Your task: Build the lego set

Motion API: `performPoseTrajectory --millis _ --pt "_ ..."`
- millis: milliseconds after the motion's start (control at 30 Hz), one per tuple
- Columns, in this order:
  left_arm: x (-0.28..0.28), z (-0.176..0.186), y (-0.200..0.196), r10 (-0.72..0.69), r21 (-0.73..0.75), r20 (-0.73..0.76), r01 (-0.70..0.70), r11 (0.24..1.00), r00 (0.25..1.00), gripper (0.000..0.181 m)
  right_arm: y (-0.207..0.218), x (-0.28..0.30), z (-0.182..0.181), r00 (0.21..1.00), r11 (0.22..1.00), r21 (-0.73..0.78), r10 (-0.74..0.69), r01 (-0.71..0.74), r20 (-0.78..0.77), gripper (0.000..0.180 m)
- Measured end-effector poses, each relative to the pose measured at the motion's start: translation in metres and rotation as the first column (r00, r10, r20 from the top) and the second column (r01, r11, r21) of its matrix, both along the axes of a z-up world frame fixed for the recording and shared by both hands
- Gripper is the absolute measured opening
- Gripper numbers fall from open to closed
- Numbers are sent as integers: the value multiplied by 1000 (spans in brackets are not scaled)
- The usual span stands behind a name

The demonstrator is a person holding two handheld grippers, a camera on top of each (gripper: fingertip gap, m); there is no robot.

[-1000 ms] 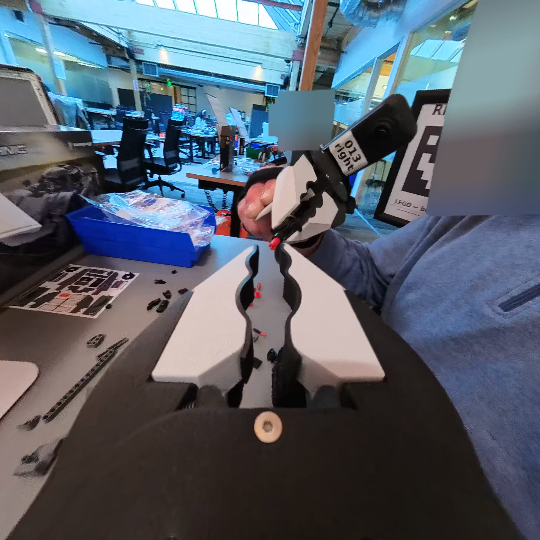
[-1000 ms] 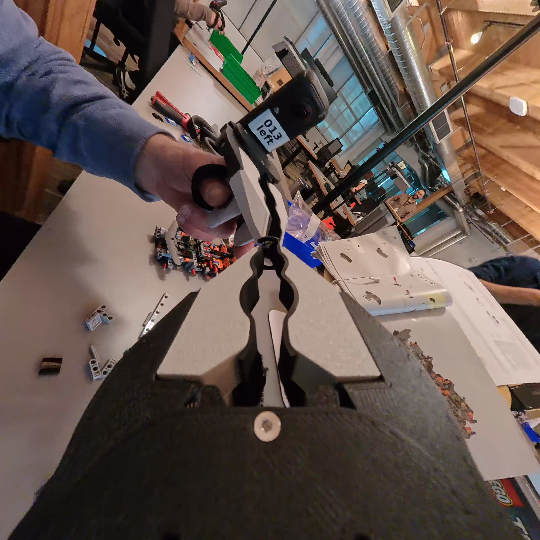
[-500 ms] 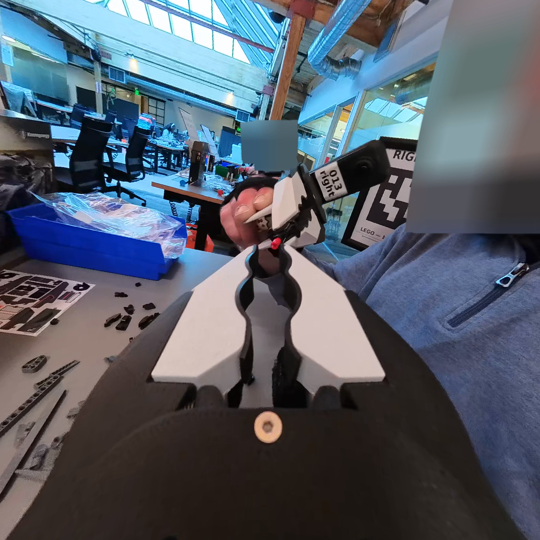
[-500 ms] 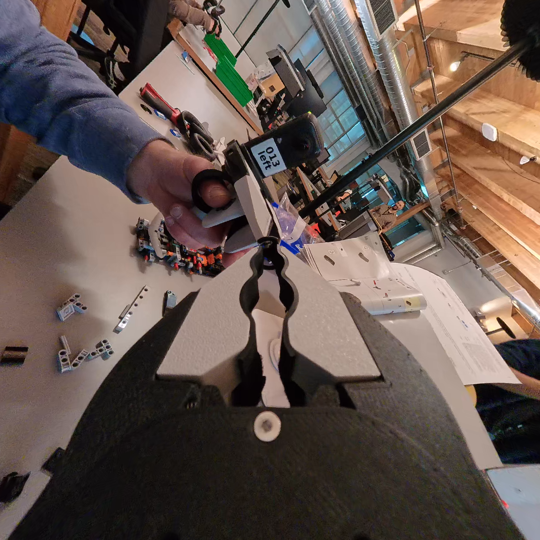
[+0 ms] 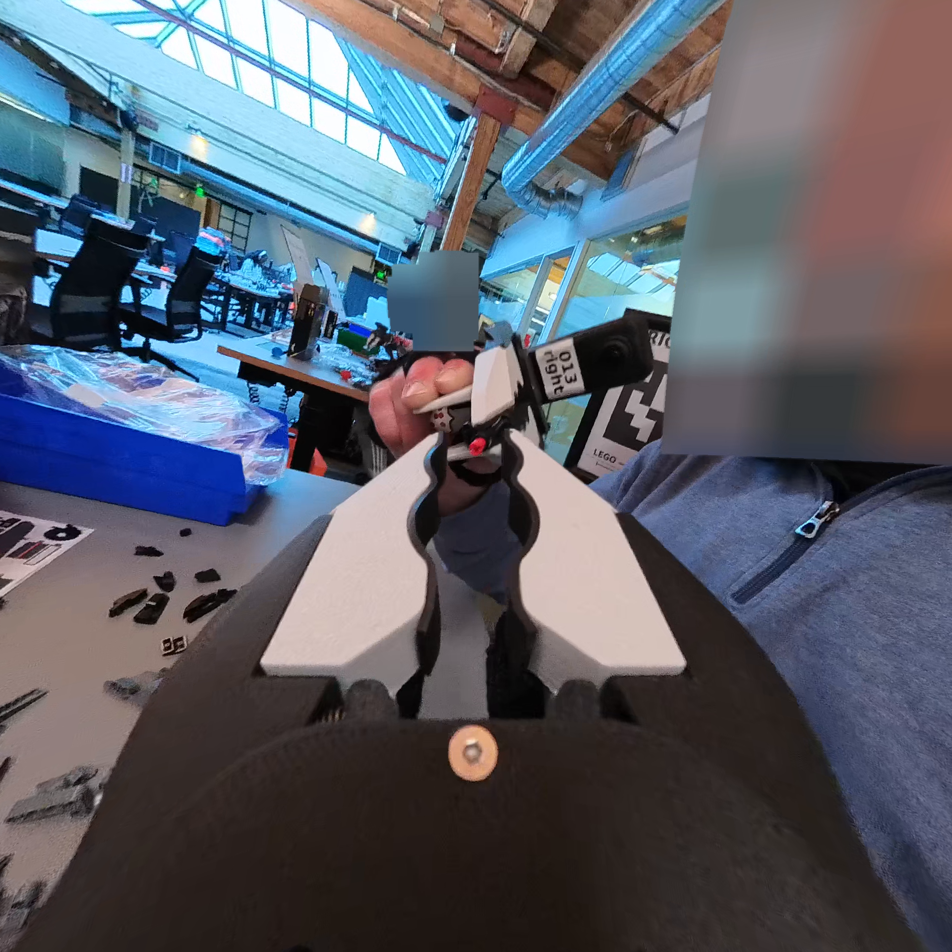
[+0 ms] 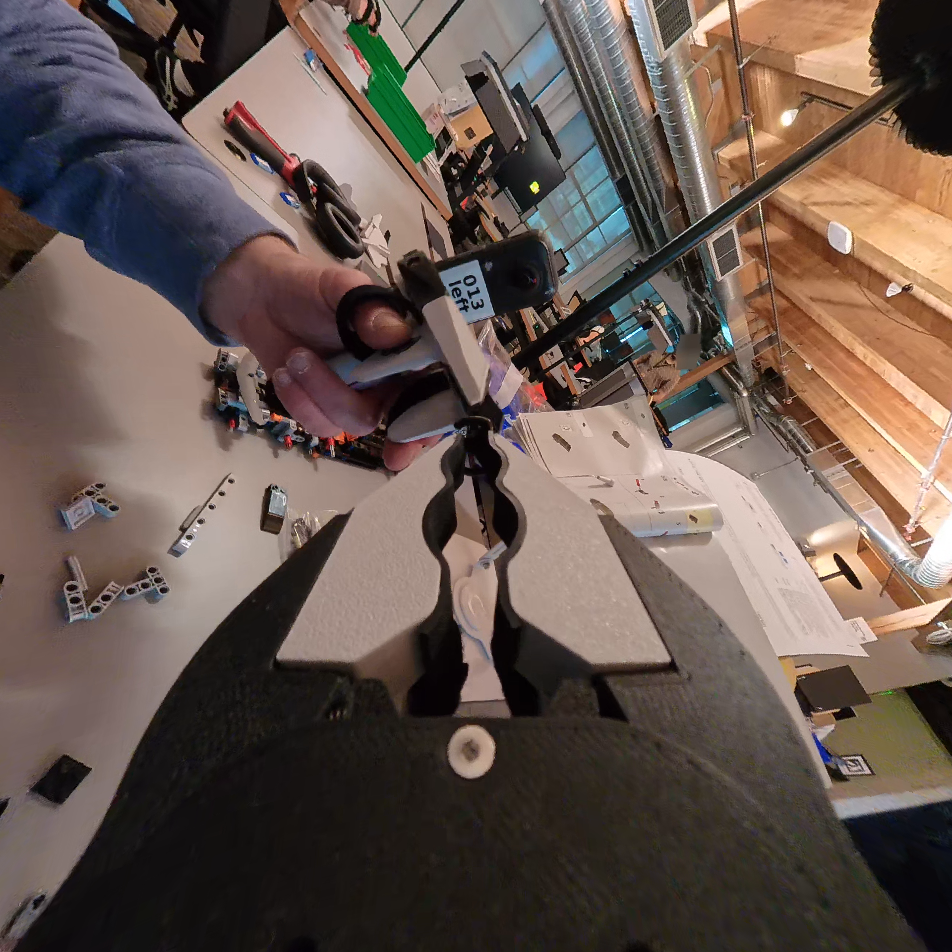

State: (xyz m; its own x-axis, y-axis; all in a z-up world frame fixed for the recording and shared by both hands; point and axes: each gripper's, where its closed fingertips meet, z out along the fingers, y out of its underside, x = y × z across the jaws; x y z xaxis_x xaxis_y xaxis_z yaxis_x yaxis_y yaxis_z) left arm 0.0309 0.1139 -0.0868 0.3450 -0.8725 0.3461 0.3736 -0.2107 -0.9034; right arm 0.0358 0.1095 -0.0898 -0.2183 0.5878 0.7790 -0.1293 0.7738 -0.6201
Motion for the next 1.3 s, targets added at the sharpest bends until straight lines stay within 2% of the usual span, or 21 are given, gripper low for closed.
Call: performPoseTrajectory --millis 167,600,700,967,1167,1300 --pt "8 -3 5 -3 9 -53 4 1000 999 15 5 1 -5 1000 1000 -1 -2 2 -3 4" --pt "11 -13 29 -1 -38 -75 -2 999 997 15 27 10 -10 999 999 13 -35 35 -24 4" --pt "14 -15 30 -19 -34 -75 16 999 997 6 32 10 -13 999 999 10 -45 46 -26 4" --pt "17 -16 31 -11 18 -105 13 1000 994 3 36 12 -13 998 999 -23 -35 33 -53 4" --pt "16 -17 34 54 84 -173 -40 996 984 2 44 4 -20 998 996 -61 -66 65 -19 22" --pt "14 -16 38 83 109 -201 -62 992 976 2 46 5 -18 998 990 -128 -57 55 -10 24"
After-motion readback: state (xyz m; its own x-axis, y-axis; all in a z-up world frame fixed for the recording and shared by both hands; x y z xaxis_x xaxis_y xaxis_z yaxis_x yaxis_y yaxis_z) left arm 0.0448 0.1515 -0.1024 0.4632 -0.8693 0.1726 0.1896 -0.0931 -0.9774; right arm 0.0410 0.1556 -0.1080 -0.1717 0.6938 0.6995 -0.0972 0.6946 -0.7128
